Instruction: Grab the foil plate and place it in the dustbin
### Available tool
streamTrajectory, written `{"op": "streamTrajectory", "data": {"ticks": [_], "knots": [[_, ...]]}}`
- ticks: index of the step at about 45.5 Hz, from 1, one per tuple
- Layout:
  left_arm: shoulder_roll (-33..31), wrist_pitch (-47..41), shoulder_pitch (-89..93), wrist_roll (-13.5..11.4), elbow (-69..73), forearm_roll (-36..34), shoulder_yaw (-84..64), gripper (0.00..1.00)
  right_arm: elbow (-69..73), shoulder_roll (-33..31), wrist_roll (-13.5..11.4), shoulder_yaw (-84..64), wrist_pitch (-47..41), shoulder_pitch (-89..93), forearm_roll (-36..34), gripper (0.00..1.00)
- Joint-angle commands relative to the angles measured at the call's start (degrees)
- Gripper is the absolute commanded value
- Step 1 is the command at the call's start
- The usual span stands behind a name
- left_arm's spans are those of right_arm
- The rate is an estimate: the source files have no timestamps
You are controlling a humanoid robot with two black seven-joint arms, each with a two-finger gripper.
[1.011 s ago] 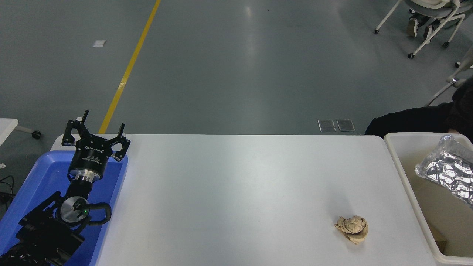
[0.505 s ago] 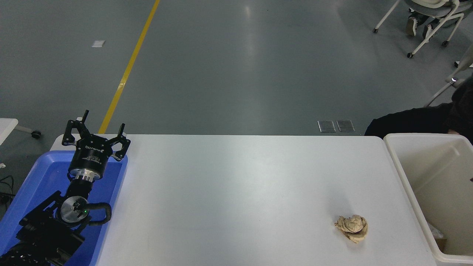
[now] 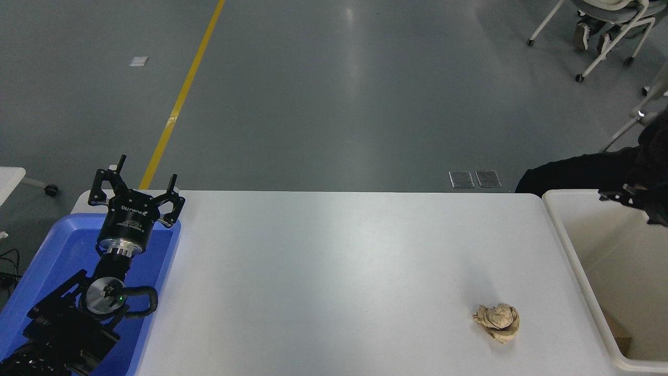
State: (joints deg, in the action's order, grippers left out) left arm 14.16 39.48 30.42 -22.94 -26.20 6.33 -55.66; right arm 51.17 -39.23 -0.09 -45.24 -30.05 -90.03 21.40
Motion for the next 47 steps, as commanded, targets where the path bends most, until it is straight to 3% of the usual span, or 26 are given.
{"op": "streamTrajectory", "data": {"ticks": [1,9,18,47], "knots": [[0.0,0.0,-0.1,0.0,0.0,0.0,0.0,1.0,16.8,8.7,-0.1,-5.6,-10.9,-18.2,-7.9,1.0],[0.0,-0.1,-0.1,0.0,0.0,0.0,0.0,1.0,19.4,18.7,-0.2,-7.0,-14.9,-23.1,-19.2,1.0],[0.0,-0.1,-0.1,0.0,0.0,0.1,0.0,1.0,21.7,26.1,-0.1,-6.5,-14.9,-29.1,-22.1,1.0],[0.0,-0.1,-0.1,0.0,0.0,0.1,0.0,1.0,33.1,17.5,-0.2,-10.0,-14.9,-41.3,-22.5,1.0]]}}
